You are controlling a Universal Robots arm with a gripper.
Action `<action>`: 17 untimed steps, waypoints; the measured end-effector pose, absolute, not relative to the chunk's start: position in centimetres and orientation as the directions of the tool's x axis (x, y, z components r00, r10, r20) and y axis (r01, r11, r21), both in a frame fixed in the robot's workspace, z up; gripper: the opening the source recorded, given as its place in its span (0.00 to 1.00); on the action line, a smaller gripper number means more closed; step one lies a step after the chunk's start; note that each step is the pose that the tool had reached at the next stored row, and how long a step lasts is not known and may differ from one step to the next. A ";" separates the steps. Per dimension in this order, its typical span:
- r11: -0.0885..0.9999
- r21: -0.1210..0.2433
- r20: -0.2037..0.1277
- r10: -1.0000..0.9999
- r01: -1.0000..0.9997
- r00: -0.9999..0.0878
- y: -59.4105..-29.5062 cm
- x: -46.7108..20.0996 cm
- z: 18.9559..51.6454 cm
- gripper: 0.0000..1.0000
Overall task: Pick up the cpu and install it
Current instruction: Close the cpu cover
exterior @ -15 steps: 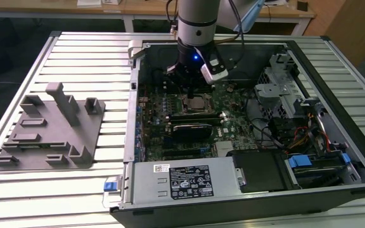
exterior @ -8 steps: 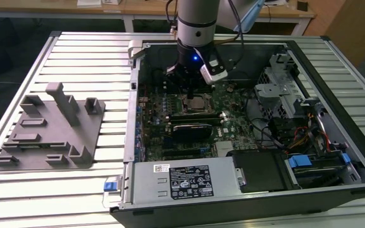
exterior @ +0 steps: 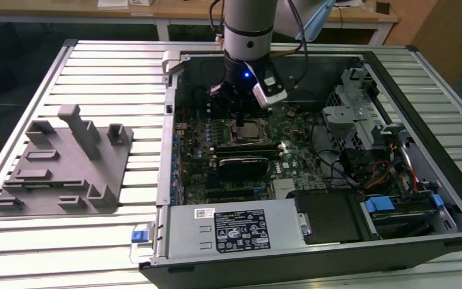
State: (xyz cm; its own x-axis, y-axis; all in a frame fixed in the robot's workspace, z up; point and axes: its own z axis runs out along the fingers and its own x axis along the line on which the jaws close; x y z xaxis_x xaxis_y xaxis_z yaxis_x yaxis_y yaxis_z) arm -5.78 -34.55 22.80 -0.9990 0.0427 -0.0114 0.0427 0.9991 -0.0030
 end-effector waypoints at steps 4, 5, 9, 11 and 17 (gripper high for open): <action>0.999 -0.003 -0.011 0.043 0.043 -0.999 -34.6 -5.8 22.7 0.11; 0.999 -0.003 -0.011 0.043 0.043 -0.999 -34.6 -5.8 22.7 0.11; 0.999 -0.003 -0.011 0.043 0.043 -0.999 -34.6 -5.9 22.6 0.11; 0.999 -0.003 -0.011 0.043 0.043 -0.999 -34.6 -5.9 22.5 0.11; 0.999 -0.003 -0.011 0.043 0.043 -0.999 -34.6 -6.0 22.4 0.11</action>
